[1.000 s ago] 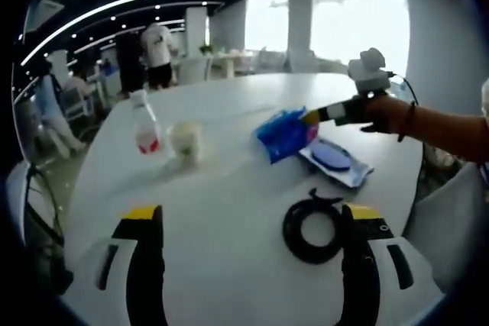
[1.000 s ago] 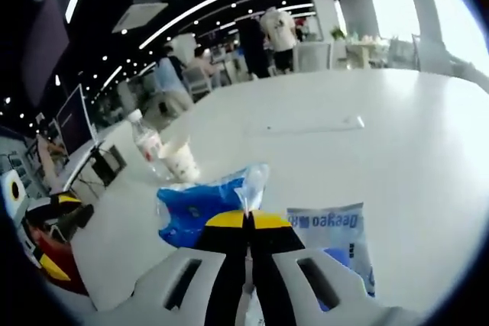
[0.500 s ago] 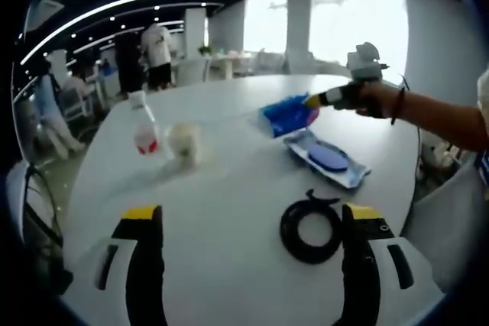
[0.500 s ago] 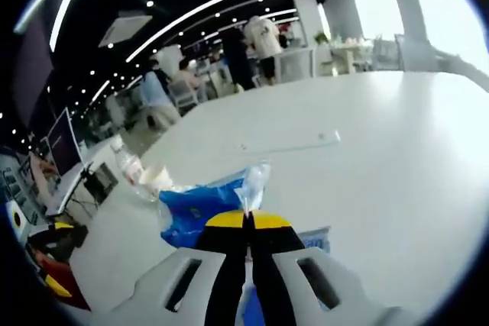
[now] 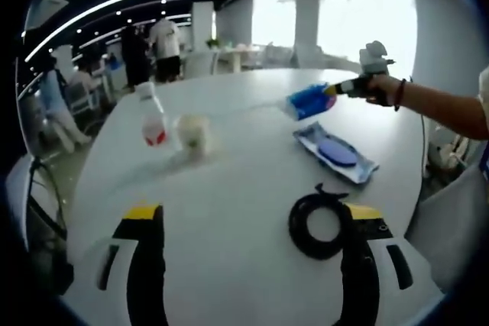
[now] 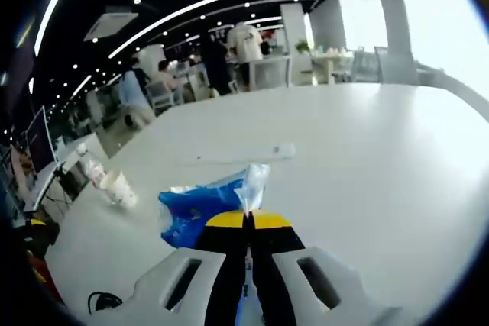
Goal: Arrange the tabletop items into an orderly group along one side of the table until the central work area is clear of visible clutter.
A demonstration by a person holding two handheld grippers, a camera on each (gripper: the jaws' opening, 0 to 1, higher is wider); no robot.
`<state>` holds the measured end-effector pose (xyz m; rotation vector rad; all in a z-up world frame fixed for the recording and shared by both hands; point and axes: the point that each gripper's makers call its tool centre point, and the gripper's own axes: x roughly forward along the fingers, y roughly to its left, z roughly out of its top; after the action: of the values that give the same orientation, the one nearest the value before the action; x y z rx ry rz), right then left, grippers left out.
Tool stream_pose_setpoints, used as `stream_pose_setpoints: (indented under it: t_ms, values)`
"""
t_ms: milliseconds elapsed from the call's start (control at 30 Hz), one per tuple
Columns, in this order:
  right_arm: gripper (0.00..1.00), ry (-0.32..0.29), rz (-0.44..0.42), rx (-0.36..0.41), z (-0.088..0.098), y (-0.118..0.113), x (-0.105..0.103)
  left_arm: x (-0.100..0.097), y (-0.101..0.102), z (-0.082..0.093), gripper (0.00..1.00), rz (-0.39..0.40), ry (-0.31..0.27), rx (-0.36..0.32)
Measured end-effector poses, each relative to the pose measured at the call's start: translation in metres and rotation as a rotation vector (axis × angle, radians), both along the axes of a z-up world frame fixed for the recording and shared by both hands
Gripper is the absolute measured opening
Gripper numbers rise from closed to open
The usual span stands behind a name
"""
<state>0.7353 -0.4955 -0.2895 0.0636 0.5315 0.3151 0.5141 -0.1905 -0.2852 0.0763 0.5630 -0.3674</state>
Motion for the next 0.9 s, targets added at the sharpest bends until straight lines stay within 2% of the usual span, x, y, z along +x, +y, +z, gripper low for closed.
stream_pose_setpoints:
  t_ms: [267,533,700,900]
  values:
    - [0.01,-0.014,0.013,-0.051,-0.005,-0.012,0.012,0.0,0.001,0.005,0.95,0.014,-0.024,0.002]
    - [0.01,-0.009,0.011,-0.102,-0.016,-0.023,0.029,-0.003,-0.006,0.003,0.97,-0.014,-0.011,-0.008]
    - [0.01,-0.004,0.006,-0.103,-0.023,-0.029,0.041,-0.002,-0.008,0.006,0.97,-0.028,-0.025,0.011]
    - [0.01,0.015,0.003,-0.098,-0.035,-0.035,0.044,-0.002,-0.005,0.009,0.96,-0.018,-0.035,0.001]
